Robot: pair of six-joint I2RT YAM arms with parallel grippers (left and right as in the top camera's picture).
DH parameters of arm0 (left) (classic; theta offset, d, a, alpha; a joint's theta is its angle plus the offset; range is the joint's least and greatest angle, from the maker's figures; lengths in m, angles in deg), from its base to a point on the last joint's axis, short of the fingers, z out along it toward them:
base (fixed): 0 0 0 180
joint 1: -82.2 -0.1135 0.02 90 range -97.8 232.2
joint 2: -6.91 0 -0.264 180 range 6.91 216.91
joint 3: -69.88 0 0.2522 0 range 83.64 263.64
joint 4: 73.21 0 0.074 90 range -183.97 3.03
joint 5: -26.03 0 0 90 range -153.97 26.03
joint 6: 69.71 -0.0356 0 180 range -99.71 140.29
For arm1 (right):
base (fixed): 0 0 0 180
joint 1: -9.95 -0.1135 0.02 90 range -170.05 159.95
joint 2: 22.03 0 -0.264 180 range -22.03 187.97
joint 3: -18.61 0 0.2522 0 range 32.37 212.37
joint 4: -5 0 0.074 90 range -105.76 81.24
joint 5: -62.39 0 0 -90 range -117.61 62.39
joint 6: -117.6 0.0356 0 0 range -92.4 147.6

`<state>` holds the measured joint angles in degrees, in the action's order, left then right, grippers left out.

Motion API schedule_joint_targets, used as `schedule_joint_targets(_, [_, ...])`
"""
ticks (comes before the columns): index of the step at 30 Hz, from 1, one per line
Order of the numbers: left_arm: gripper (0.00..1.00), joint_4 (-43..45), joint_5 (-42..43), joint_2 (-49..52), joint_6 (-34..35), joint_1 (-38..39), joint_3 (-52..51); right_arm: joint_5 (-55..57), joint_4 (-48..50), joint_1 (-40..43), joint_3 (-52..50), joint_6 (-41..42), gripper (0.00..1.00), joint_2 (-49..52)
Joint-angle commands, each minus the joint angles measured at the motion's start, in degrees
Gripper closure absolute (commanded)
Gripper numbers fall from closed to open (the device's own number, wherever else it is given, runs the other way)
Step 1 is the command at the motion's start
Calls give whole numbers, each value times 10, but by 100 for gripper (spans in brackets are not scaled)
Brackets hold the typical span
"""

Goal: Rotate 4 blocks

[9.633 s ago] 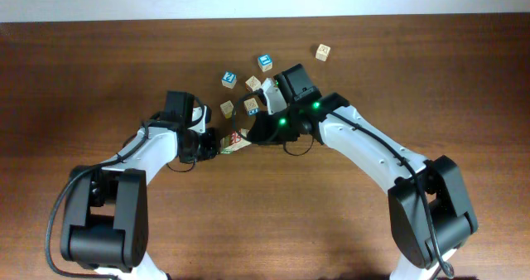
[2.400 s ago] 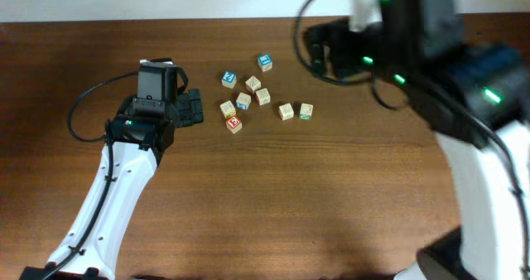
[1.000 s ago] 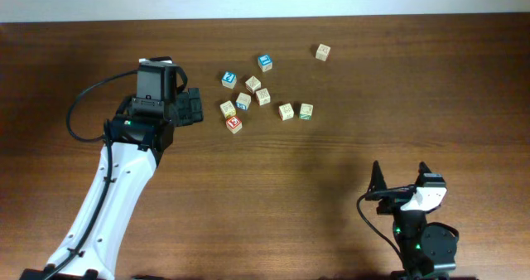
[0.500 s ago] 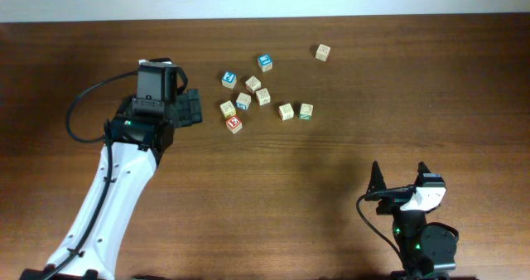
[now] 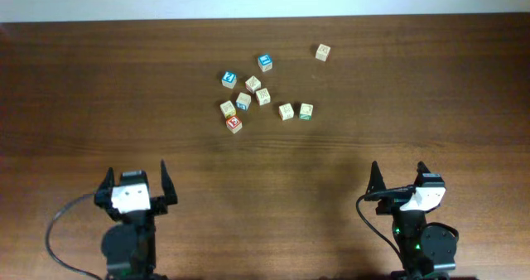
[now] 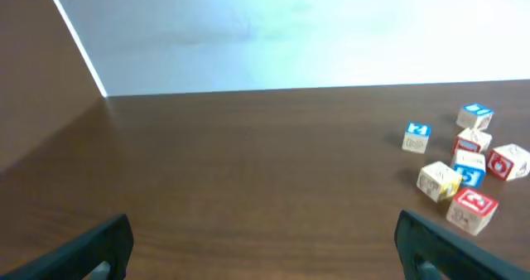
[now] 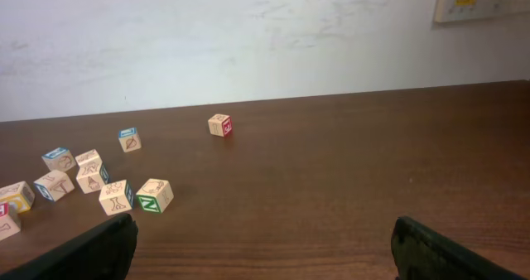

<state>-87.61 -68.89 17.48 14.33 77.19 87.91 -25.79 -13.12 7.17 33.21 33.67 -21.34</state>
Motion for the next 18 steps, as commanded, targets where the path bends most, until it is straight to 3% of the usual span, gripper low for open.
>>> schedule_joint_targets(1, [1,-28,-4,-66,-26,-4,-38,-1,-1,-3,-5,2,2,-4])
schedule_joint_targets(4, [1,-32,-3,-104,-25,-4,-38,-1,-1,-3,-5,2,2,-4])
schedule_joint_targets(18, [1,-35,-4,-103,-25,-4,-38,-1,-1,-3,-5,2,2,-4])
